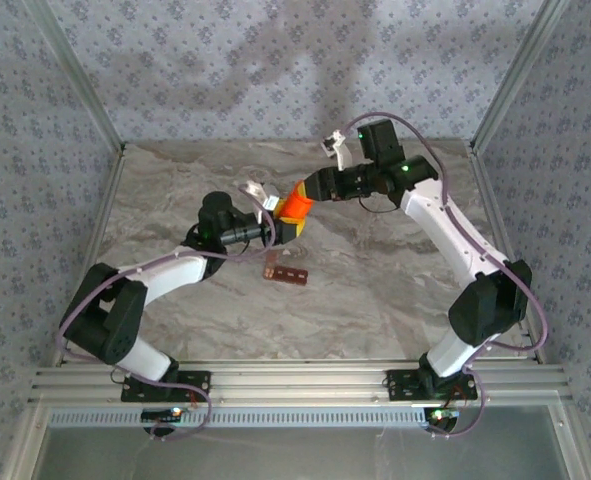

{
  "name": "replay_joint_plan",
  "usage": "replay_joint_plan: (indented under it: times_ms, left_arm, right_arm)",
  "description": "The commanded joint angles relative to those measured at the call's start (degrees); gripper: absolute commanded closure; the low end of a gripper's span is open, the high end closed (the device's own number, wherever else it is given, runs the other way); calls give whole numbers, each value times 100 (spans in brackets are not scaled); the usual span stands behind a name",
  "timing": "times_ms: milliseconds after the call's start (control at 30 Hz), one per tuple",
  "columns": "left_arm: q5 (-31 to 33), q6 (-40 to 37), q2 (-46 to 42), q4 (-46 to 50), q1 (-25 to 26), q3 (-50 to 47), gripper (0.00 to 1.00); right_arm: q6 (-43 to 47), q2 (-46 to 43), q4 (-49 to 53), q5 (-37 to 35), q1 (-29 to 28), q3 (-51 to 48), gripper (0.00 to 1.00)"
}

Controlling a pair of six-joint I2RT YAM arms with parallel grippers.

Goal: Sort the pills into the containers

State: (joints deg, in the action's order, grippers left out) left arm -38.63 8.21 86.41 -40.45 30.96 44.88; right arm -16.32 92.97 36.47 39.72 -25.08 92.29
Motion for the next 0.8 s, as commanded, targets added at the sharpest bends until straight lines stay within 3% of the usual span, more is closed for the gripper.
replay_joint_plan:
  times_ms: [0,433,533,667,767]
  left_arm:
    - [772,-1040,-551,-193,452,118,100]
    - [1022,-1193,-468,-228,584,34,100]
    - [1017,-1064,-364,-411,529,-39,100]
    - [816,-713,-196,-716,309,-147,100]
    - [576,-455,-102,-914,134,-212,100]
  right_arm:
    - [-1069,-57,-442,-505,-376,-426,64]
    - [-1519,-36,-753,-383,-323,-531,60]
    - [-1502,-93,-793,-230,-88,-451,51]
    - [-1447,-386,-903,29,287,-431,27]
    - [-1220,-635,-821,221,547,-416,18]
